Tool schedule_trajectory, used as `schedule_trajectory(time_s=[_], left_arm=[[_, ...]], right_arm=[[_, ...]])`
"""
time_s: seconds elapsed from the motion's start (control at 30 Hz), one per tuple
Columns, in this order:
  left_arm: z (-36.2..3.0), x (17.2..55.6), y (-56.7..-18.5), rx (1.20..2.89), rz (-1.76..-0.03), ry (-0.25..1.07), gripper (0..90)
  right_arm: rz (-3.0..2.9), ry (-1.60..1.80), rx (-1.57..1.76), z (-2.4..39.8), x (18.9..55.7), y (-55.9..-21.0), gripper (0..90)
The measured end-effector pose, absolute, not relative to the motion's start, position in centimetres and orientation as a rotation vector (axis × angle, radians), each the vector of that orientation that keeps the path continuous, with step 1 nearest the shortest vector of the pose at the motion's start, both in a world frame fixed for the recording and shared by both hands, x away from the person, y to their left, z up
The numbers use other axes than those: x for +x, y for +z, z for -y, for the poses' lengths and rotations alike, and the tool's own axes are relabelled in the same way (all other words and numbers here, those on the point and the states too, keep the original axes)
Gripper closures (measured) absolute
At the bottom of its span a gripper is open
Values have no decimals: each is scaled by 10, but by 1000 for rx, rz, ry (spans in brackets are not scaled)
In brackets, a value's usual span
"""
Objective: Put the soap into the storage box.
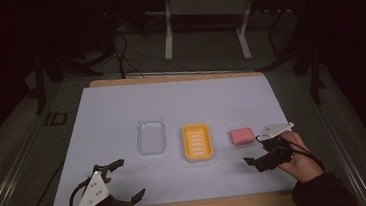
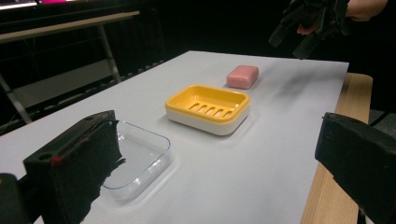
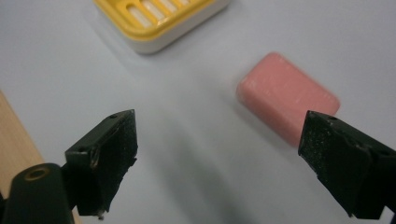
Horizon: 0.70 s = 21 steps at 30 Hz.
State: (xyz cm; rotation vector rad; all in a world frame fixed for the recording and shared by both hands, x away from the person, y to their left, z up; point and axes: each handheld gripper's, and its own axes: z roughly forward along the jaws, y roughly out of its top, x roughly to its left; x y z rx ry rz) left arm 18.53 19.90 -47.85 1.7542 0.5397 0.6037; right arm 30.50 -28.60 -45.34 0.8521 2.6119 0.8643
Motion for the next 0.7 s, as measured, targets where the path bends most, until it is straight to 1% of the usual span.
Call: schedule_trajectory(time_s=[0.37, 0.47, 0.7], left_arm=[[-198, 186, -479, 1759, -538, 602, 6], [-198, 186, -479, 1762, -537, 603, 6], [-198, 186, -480, 1766, -536, 599, 6]], right_arm=[[-2731, 721, 972, 289, 310, -454, 120], [-2812, 651, 1051, 290, 312, -454, 120], [-2887, 507, 1080, 290, 315, -456, 120]])
